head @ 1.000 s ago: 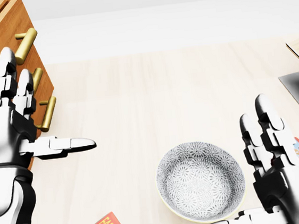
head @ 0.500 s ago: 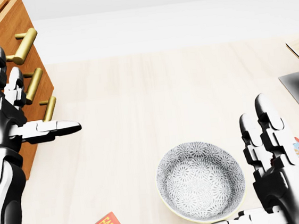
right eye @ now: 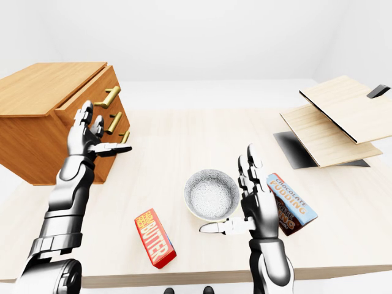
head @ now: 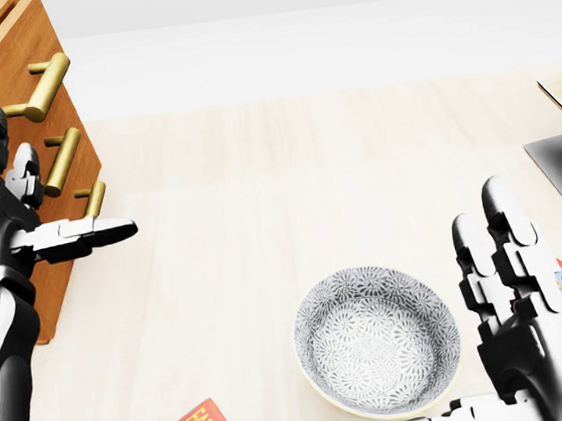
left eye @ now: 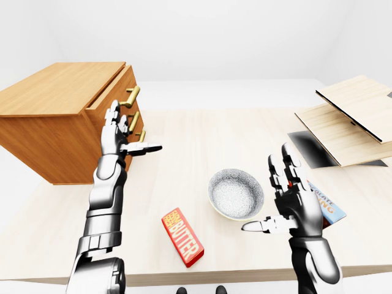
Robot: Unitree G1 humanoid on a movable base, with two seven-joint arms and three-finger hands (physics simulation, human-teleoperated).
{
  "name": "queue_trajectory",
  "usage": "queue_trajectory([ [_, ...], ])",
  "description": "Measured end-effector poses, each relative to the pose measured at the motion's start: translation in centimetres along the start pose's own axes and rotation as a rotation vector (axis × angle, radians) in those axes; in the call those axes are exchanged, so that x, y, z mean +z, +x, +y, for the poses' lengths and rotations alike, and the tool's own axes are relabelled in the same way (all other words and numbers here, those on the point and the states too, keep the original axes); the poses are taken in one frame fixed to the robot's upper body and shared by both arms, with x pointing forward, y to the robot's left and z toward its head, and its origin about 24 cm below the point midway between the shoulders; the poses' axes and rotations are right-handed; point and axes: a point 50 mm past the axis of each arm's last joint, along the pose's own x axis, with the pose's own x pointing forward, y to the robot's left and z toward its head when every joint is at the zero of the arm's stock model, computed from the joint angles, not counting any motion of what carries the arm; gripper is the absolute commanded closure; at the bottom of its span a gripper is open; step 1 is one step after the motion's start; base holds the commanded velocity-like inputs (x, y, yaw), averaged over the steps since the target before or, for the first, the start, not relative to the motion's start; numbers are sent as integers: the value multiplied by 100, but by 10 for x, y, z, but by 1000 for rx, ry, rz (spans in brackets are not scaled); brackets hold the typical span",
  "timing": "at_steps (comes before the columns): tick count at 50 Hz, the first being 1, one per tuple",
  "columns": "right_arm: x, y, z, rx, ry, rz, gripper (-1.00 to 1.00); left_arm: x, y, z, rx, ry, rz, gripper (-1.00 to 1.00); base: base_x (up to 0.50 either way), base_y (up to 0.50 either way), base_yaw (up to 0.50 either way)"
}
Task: Close the top drawer of the cabinet and put the bowl on top of it.
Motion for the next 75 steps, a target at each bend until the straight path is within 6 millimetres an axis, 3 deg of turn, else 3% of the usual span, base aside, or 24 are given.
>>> queue_trajectory([
  [48,0,-4,5,22,8,5,-100,-7,19,26,77,-36,95,-100,0,0,0],
  [75,0,-3,5,21,6,4,-100,-5,18,36,70,-101,92,-100,0,0,0],
])
